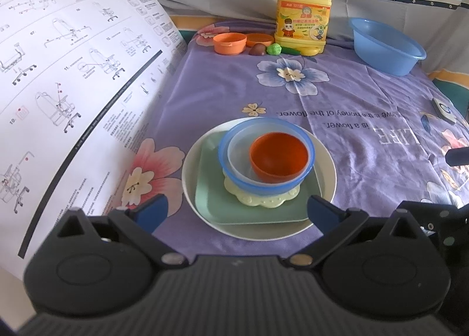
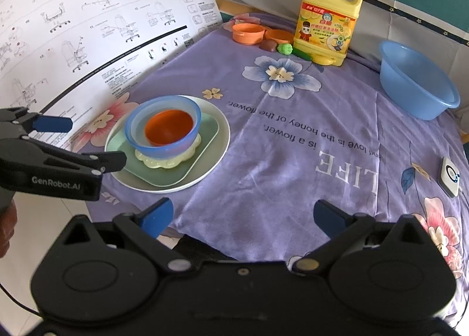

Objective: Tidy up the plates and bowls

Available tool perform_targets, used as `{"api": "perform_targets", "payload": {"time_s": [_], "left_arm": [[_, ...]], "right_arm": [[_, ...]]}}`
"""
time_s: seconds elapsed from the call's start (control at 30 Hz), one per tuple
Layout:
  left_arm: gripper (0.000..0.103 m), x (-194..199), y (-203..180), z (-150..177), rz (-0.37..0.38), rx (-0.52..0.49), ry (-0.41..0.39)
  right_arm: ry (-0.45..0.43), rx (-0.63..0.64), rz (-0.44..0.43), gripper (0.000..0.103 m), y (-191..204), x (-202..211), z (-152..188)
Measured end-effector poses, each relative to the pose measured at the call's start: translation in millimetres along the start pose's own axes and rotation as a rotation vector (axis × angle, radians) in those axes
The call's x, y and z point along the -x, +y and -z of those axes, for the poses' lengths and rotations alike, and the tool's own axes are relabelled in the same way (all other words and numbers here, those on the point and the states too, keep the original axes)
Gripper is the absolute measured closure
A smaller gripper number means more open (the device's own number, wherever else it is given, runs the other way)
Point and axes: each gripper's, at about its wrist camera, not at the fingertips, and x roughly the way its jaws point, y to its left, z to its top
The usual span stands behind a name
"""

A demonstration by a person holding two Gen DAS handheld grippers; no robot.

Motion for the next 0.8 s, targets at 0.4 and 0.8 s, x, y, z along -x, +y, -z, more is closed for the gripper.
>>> {"api": "perform_targets", "payload": {"time_s": [0.4,0.8], "left_arm": [[0.000,-2.1,0.3,3.5,0.008,-0.001,0.010],[0.000,0.1,-1.2,5.8,0.023,-0.016,0.009]], "right_arm": [[0.000,0.004,0.002,0.000,0.5,-0.1,0.3],[-0.005,0.018,0.004,0.000,1.0,2.0,1.5]]}}
